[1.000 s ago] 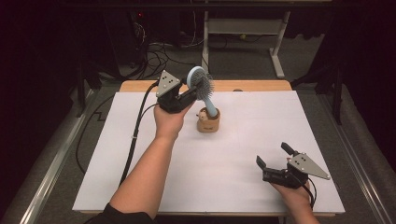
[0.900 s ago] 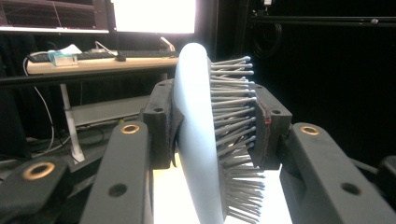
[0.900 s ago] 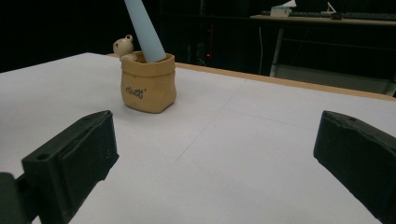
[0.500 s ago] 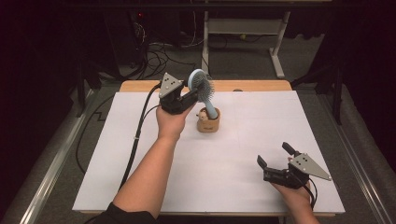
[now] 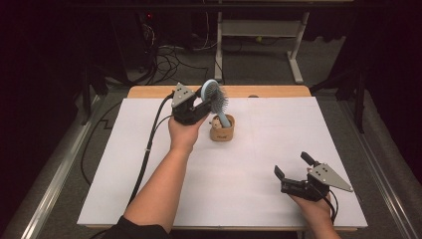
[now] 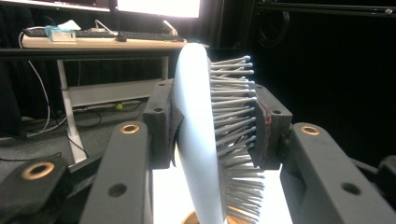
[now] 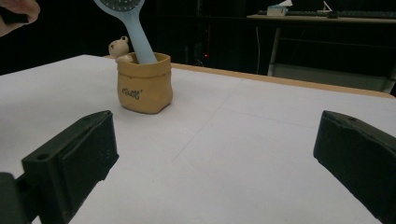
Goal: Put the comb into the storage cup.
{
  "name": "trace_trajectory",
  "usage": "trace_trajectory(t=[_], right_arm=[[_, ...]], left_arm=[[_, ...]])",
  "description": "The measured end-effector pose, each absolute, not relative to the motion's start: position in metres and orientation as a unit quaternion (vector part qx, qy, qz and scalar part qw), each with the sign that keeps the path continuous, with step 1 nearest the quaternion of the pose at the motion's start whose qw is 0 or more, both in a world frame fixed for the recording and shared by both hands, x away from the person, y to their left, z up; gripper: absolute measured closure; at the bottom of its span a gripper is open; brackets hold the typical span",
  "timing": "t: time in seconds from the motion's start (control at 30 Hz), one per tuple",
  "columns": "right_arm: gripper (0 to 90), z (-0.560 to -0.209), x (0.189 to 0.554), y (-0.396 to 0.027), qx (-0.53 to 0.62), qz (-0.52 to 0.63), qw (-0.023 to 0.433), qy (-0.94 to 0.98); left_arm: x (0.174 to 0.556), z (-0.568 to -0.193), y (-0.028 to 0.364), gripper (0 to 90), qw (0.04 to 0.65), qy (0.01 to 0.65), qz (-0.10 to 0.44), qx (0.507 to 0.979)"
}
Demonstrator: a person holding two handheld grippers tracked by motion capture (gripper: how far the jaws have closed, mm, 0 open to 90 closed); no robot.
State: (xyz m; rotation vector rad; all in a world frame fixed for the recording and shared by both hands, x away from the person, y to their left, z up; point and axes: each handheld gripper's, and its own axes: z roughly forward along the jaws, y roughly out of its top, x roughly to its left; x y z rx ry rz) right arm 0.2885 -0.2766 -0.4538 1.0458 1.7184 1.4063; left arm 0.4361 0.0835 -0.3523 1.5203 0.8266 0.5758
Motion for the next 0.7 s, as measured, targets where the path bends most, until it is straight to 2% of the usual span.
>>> trace_trajectory(t=[0.7], right_arm=[[0.0,-0.455,0.288,-0.278,0.404,0.541,0.334,0.658]], left_arm=[[0.442,-0.365,0.081,58.2,0.605,0.37,0.24,0.663]])
